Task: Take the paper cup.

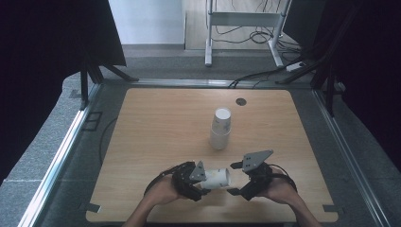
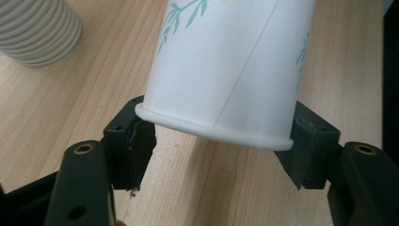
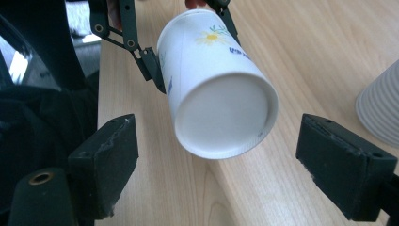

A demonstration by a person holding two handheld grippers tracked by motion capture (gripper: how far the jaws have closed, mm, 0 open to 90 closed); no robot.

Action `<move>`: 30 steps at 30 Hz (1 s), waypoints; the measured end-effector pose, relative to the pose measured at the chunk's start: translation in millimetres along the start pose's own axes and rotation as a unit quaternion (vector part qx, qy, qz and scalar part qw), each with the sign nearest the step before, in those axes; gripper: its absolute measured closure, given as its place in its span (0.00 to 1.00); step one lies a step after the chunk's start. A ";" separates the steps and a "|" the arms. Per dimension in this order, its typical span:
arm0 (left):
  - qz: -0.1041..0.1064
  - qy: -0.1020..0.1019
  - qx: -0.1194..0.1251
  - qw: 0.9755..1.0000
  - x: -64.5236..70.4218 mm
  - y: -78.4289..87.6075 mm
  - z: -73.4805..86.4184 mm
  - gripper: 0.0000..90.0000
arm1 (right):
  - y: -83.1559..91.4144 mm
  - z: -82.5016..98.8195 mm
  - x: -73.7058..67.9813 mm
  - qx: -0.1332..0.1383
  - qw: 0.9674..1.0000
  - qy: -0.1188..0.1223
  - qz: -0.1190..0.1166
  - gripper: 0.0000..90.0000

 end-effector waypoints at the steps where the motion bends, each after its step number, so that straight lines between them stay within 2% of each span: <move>1: 0.000 -0.004 -0.006 1.000 1.5 -1.2 -1.4 0.36 | -1.1 -0.8 -0.8 -0.009 1.000 0.001 0.001 0.14; 3: -0.002 -0.012 -0.013 1.000 4.0 -2.8 -4.1 0.36 | -6.8 -1.7 -3.8 -0.037 0.999 0.008 0.006 0.14; 4: -0.005 -0.015 -0.019 1.000 5.7 -3.6 -5.5 0.36 | -6.8 -1.7 -3.8 -0.037 0.999 0.008 0.006 0.14; 6: -0.006 -0.023 -0.025 0.999 8.1 -4.9 -7.8 0.36 | -12.2 -2.7 -7.0 -0.055 0.998 0.021 0.008 0.15; 13: -0.015 -0.049 -0.049 0.997 17.0 -8.4 -15.9 0.36 | -20.8 -7.6 -15.1 -0.079 0.996 0.042 0.010 0.17; 14: -0.015 -0.052 -0.051 0.997 18.0 -8.8 -16.8 0.36 | -22.6 -8.4 -15.9 -0.083 0.995 0.050 0.011 0.18; 20: -0.022 -0.066 -0.069 0.995 23.5 -11.6 -20.6 0.36 | -33.1 -8.8 -22.4 -0.110 0.992 0.064 0.018 0.21; 24: -0.022 -0.073 -0.078 0.994 24.9 -13.7 -21.6 0.36 | -36.7 -8.4 -24.4 -0.114 0.991 0.071 0.016 0.22; 30: -0.022 -0.075 -0.078 0.994 27.4 -15.1 -22.9 0.36 | -40.4 -8.2 -26.9 -0.120 0.990 0.072 0.017 0.24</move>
Point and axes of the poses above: each handheld gripper's, and its own axes: y roughly backward along the jaws, z roughly out of its underside, x roughly to its right, the point moved 1 cm from there along -y, roughly forward along the jaws, and after that the axes turned 7 degrees about z, right-handed, at the moved point
